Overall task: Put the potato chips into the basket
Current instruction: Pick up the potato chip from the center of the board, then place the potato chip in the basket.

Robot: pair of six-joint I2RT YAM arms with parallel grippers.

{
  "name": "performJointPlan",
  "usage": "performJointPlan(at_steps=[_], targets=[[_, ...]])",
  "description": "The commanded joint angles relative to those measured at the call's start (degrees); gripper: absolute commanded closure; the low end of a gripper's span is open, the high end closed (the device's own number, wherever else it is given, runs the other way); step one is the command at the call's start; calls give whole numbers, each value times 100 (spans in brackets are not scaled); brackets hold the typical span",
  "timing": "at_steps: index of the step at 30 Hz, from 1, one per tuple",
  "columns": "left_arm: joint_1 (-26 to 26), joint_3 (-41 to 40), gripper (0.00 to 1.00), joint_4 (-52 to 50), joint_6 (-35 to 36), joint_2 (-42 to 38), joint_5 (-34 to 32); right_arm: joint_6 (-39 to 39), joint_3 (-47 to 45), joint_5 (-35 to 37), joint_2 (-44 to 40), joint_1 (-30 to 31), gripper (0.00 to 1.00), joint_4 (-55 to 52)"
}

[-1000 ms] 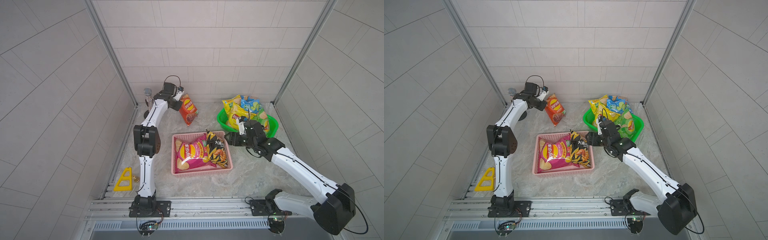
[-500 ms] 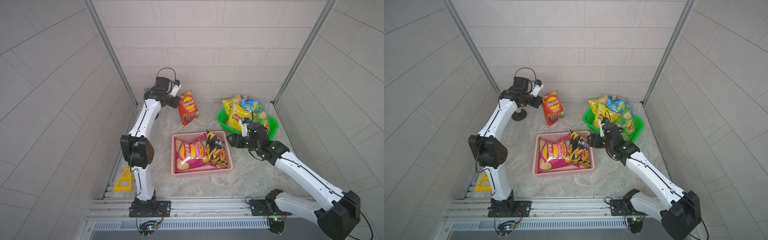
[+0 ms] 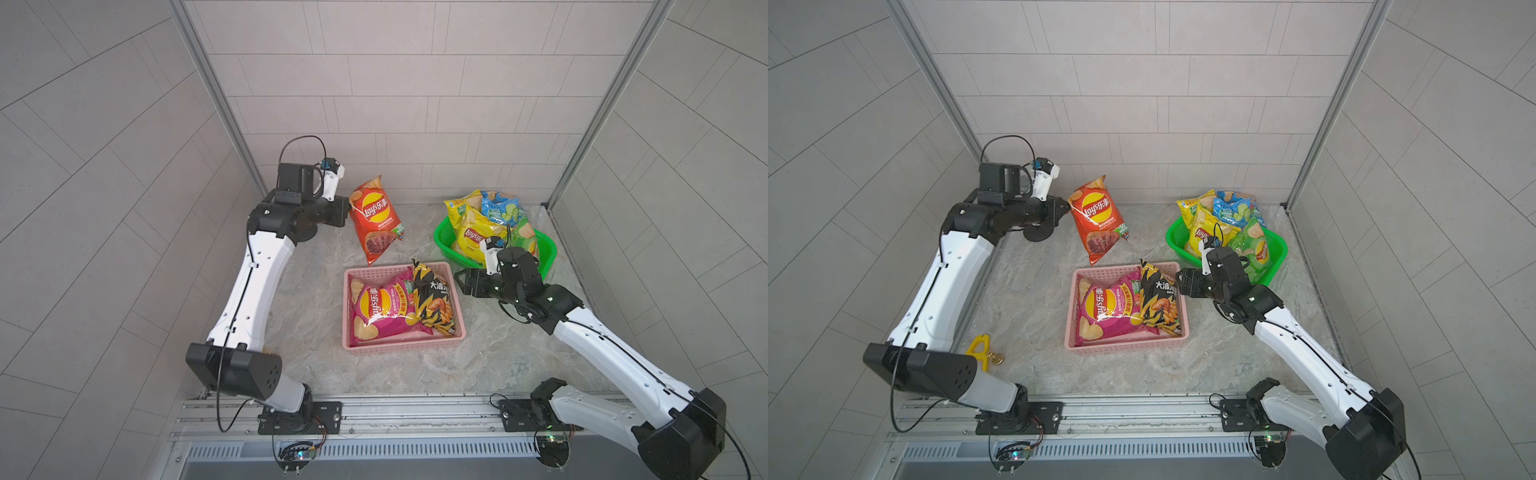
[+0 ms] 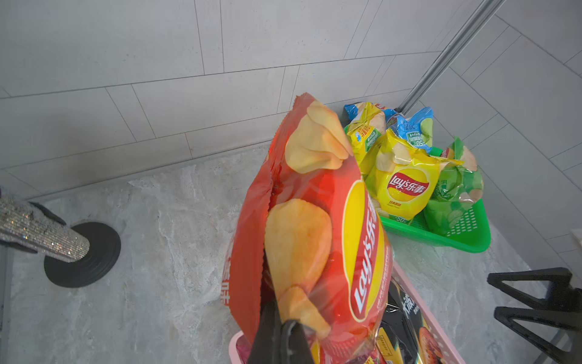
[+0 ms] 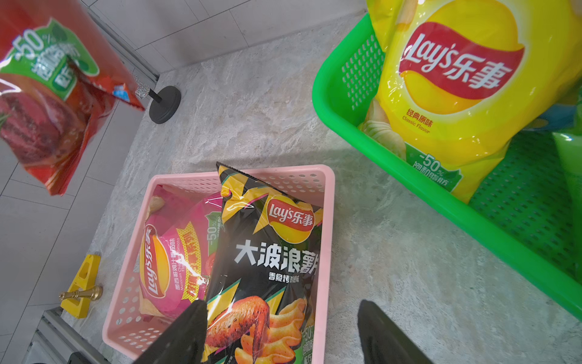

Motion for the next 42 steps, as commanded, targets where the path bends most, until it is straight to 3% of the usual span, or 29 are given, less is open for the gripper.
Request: performJointPlan(at_steps=[1, 10, 24, 31, 35, 42], targets=[[-25, -642, 100, 237, -773, -568, -130, 56, -28, -59, -108, -4, 20, -10], [-76, -2147, 100, 118, -2121, -1286, -405, 212, -20, -103, 54, 202, 21, 249], [-119, -3620, 100, 727, -3184, -1616, 93, 619, 184, 82, 921, 1143, 21, 724], [-128, -3466, 99, 197, -2642, -1607, 444, 713, 402, 156, 1233, 1433, 21, 796], [-122, -3457, 83, -257, -2143, -1659, 598, 766, 454, 152, 1423, 1533, 21, 884], [-127, -3464, 66, -1108, -826, -1809, 1217, 710, 686, 96, 1769, 1675, 21, 973]])
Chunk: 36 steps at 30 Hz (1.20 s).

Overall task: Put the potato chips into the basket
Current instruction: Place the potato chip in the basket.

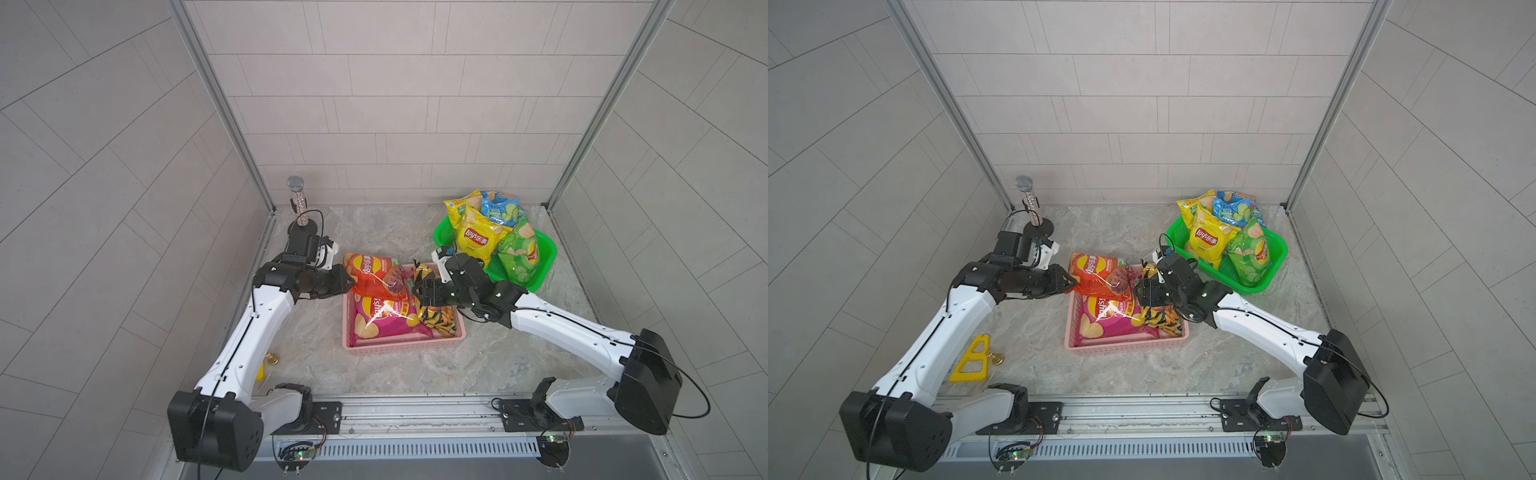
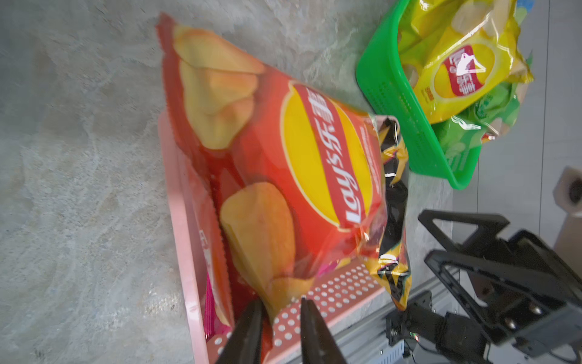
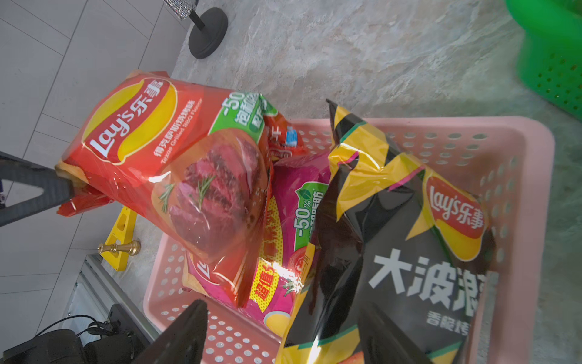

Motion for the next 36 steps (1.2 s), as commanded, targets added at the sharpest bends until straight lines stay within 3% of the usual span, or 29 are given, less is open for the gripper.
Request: performJointPlan(at_steps=[1, 15, 24, 29, 31, 36], targets=[[-35, 75, 63, -693, 1044, -152, 571, -46, 286, 30, 138, 95, 21, 69], [-34, 382, 52, -799, 1799, -152, 146, -613, 1071, -34, 969, 149, 24, -102], [52, 1028, 19, -1046, 1921, -104, -48, -937, 1348, -86, 1491, 28, 30, -198], [517, 1096, 3, -766, 1740, -59, -285, -987, 1363, -195, 1649, -18, 34, -193], [789, 1029, 3, -561, 1659, 15, -329, -994, 1356, -245, 1684, -34, 40, -185], [1142, 796, 3, -216, 1632, 319, -511, -1001, 1313, -355, 1690, -60, 43, -138]])
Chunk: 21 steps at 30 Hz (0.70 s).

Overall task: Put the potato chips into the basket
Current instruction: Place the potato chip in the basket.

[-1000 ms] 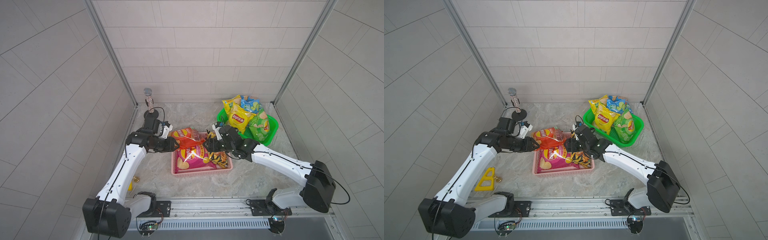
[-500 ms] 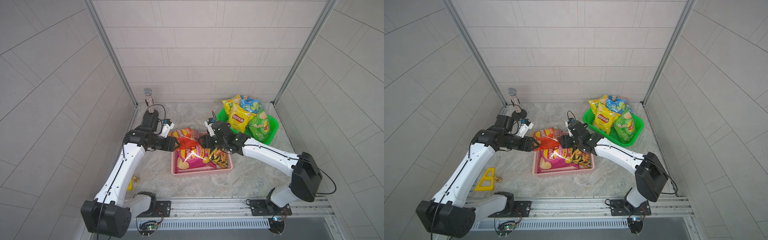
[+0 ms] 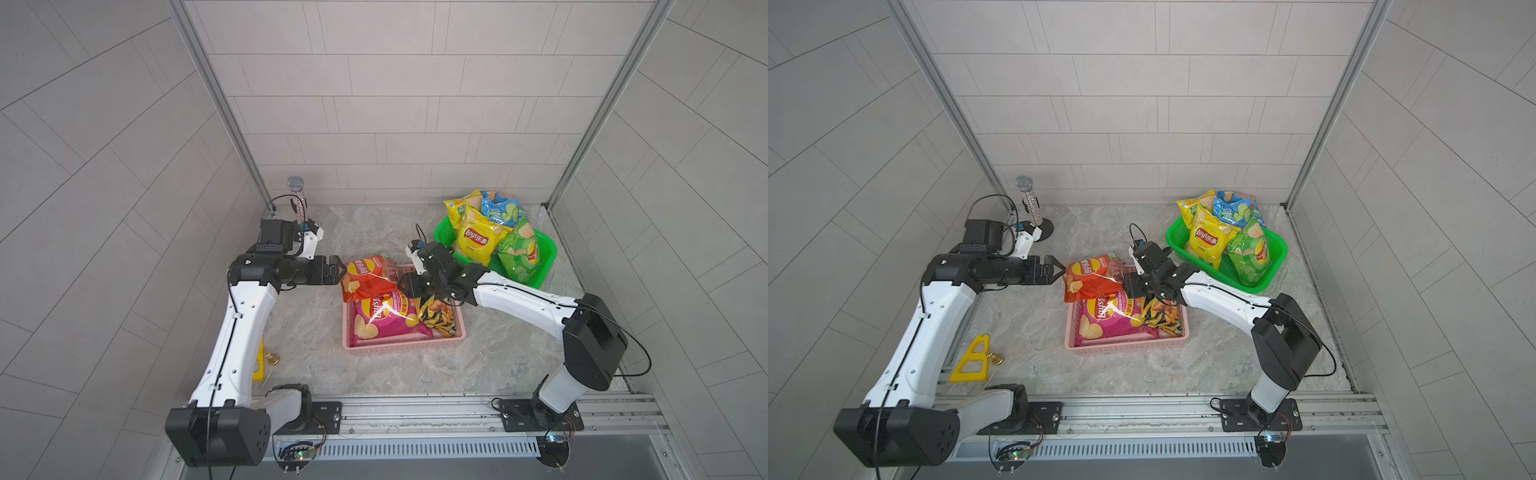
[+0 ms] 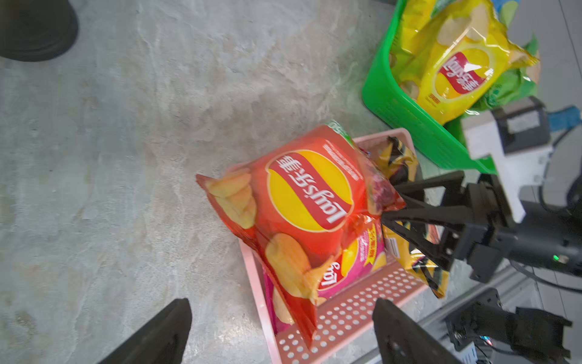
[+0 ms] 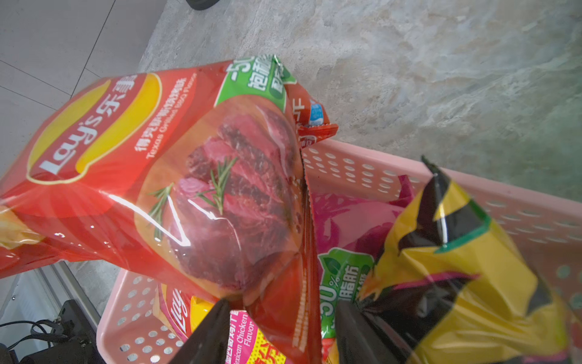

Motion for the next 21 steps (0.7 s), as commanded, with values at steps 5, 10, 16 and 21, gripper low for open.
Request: performJointPlan(at_steps=[5, 10, 16, 21], targets=[[118, -495, 4, 480, 156, 478, -326, -97, 22, -176, 25, -44, 54, 113], [118, -943, 5, 883, 225, 428, -807, -73, -82, -235, -91, -48, 75, 222], [112, -1140, 7, 1075, 149, 397, -815, -46, -265, -250, -360, -45, 100, 273], [117, -1122, 7, 1085, 113, 487, -739, -11, -363, -258, -642, -10, 100, 305]])
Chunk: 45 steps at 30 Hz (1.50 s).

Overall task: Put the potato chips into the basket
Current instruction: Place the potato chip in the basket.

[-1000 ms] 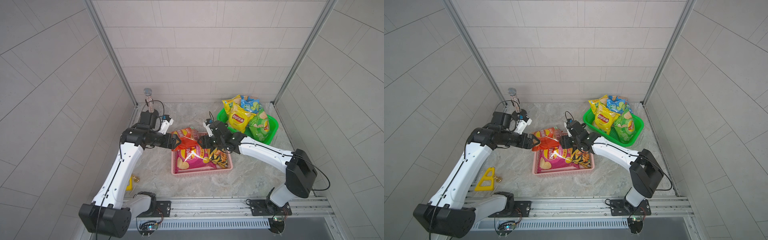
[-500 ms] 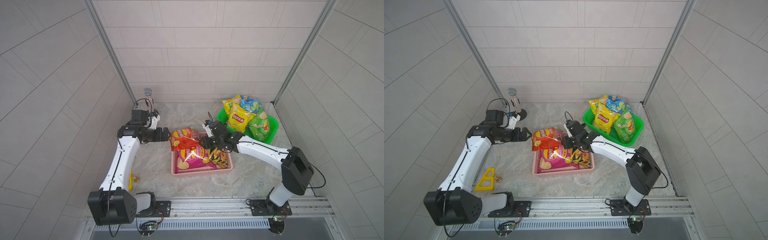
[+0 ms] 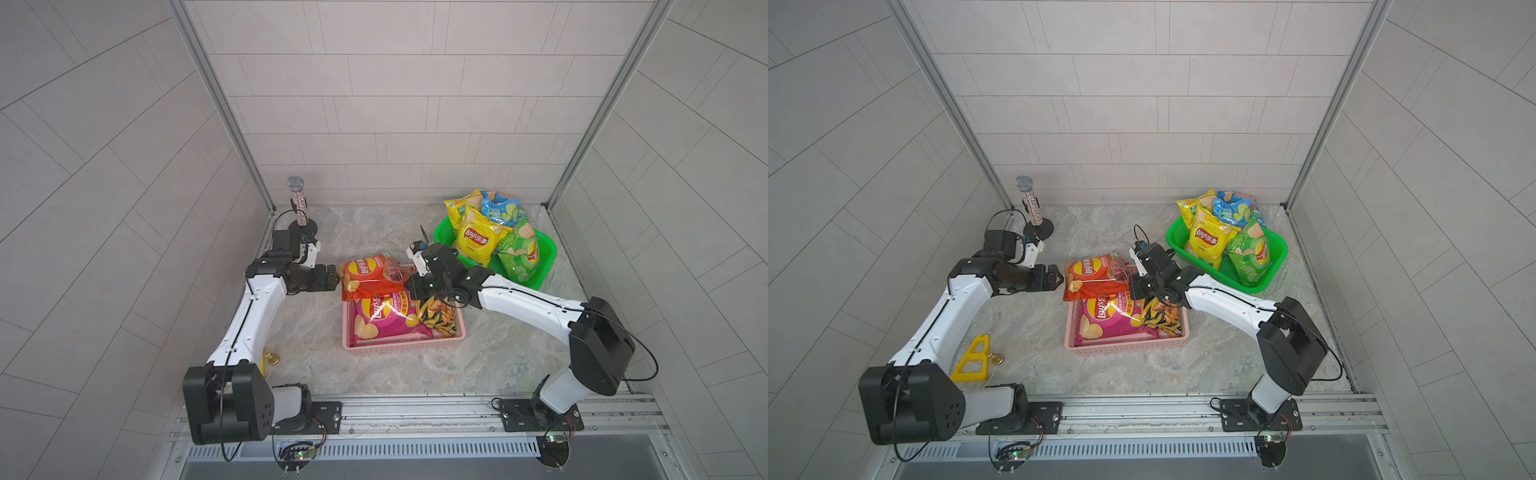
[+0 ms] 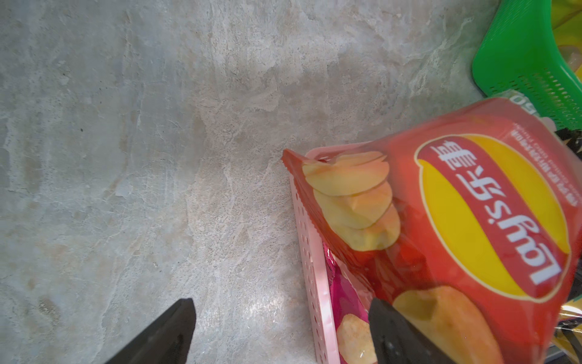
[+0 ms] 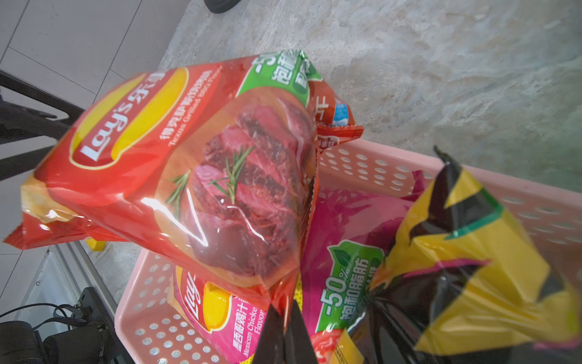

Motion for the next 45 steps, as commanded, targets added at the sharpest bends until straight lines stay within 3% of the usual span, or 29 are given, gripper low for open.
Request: performJointPlan(at_steps=[1, 18, 30, 31, 33, 36, 45], targets=[[14, -23, 7, 76, 1, 2, 8, 5, -60, 2, -387, 31, 100, 53], [9, -85, 10, 177, -85, 25, 279, 318, -932, 652, -1798, 535, 100, -426], [-25, -49, 11, 191, -67, -32, 435, 510, -1249, 498, -1537, 972, 100, -338], [-37, -50, 11, 191, -53, -39, 439, 506, -1268, 514, -1546, 973, 98, -351], [-39, -50, 12, 191, -18, -67, 445, 459, -1262, 678, -1627, 966, 77, -477], [-51, -28, 15, 191, 57, -153, 459, 362, -1224, 983, -1839, 964, 60, -657], [-187, 362, 25, 149, 609, -422, 933, 234, -889, 1081, -2409, 722, 62, -1071]])
